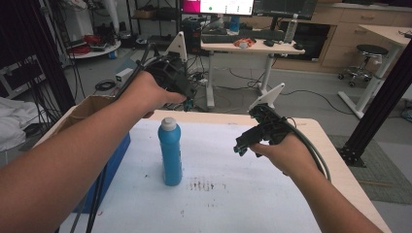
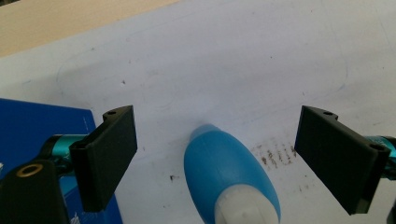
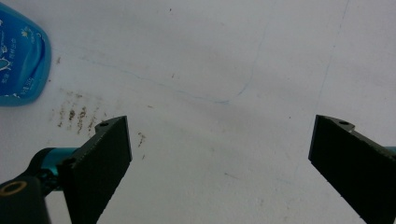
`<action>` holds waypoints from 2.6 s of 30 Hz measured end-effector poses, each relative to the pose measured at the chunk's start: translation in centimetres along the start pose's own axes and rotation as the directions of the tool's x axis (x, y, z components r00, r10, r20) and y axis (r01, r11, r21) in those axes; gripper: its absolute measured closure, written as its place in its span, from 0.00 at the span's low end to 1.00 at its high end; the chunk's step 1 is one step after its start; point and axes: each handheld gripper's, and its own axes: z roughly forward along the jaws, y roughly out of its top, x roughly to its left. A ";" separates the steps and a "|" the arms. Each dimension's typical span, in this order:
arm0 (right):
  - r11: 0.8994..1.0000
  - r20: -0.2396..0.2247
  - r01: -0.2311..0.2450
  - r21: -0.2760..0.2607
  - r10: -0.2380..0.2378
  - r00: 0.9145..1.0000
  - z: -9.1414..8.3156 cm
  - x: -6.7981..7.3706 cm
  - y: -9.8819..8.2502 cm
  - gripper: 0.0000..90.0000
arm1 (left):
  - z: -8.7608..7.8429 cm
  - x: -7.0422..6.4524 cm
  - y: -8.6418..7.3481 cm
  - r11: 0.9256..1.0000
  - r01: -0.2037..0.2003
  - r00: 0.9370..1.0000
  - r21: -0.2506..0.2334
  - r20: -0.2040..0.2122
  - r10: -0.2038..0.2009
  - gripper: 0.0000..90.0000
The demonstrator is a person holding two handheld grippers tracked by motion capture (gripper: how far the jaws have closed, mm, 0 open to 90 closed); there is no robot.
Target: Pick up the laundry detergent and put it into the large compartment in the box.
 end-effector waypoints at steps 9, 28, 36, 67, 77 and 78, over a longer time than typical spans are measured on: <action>1.000 -0.003 0.012 0.000 -0.012 1.000 0.1 0.3 0.0 0.06 | 0.2 -1.2 -1.7 1.000 -0.013 1.000 0.013 0.005 0.013 0.14; 1.000 -0.009 0.015 0.003 -0.015 1.000 0.6 0.5 -0.3 0.06 | 1.5 -1.6 -4.9 1.000 0.007 1.000 0.006 0.005 -0.007 0.14; 1.000 -0.015 0.022 0.005 -0.022 1.000 0.6 1.0 -0.6 0.06 | 2.5 -2.1 -5.5 1.000 0.018 1.000 0.019 -0.007 -0.018 0.14; 1.000 -0.034 0.021 0.000 -0.021 0.999 0.8 0.4 -1.2 0.06 | 4.9 -2.7 -6.1 0.999 0.050 0.994 0.020 -0.095 -0.048 0.21; 1.000 -0.041 0.009 -0.001 -0.009 0.999 0.9 0.2 -1.4 0.06 | 4.8 -2.6 -6.2 0.999 0.044 0.992 0.005 -0.121 -0.043 0.31; 1.000 -0.041 0.009 -0.002 -0.009 0.999 0.9 0.2 -1.4 0.06 | 4.8 -2.6 -6.2 0.999 0.048 0.992 0.005 -0.117 -0.047 0.32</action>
